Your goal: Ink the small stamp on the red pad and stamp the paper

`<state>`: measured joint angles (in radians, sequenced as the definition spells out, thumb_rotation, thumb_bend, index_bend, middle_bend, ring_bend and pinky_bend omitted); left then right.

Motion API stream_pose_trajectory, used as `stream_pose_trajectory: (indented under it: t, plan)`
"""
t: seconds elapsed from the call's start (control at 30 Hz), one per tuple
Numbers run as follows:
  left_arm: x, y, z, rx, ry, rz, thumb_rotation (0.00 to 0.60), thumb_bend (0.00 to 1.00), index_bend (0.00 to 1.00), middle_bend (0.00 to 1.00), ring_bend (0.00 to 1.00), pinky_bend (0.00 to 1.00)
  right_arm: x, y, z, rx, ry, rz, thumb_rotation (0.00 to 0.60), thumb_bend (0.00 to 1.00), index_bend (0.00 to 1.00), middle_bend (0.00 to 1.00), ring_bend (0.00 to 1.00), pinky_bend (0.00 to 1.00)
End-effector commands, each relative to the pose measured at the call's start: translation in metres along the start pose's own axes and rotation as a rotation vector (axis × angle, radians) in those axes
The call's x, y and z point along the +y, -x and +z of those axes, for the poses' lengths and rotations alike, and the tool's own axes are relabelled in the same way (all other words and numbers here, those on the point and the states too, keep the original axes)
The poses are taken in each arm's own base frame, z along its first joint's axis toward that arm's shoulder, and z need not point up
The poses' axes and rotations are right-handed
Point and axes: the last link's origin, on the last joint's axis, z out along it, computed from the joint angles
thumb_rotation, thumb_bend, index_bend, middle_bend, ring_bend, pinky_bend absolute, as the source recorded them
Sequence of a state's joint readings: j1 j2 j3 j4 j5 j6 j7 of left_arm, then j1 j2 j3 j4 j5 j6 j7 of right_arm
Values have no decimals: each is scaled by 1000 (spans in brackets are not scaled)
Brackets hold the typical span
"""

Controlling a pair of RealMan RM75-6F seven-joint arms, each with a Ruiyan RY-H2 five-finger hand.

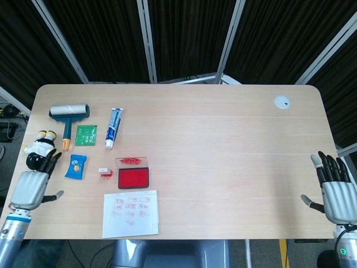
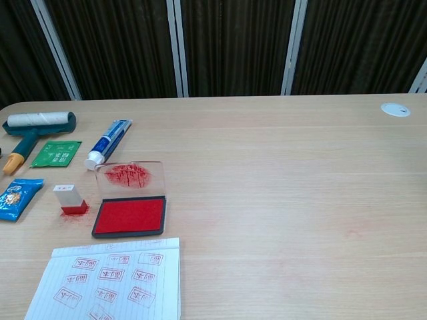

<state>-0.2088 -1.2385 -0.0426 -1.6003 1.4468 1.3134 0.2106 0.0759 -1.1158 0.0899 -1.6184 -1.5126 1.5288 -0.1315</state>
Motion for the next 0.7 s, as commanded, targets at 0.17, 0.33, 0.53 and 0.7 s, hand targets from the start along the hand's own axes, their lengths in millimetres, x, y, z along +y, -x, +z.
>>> stream_pose_trajectory:
  t: [0.17,0.33,0.53,0.7]
  plan:
    - [34,29,38,-79,36,-95,600,49,0,0,798,891,3,1,2,-7,8,7,600,0,0,0,0,0]
    - [45,42,53,-112,43,-109,600,79,0,0,822,907,5,3,3,-21,18,2,600,0,0,0,0,0]
    - [49,53,59,-137,42,-100,600,137,0,2,836,916,8,5,5,-28,29,4,600,0,0,0,0,0]
    - [52,58,63,-153,51,-115,600,216,74,130,838,918,8,6,5,-33,30,4,600,0,0,0,0,0]
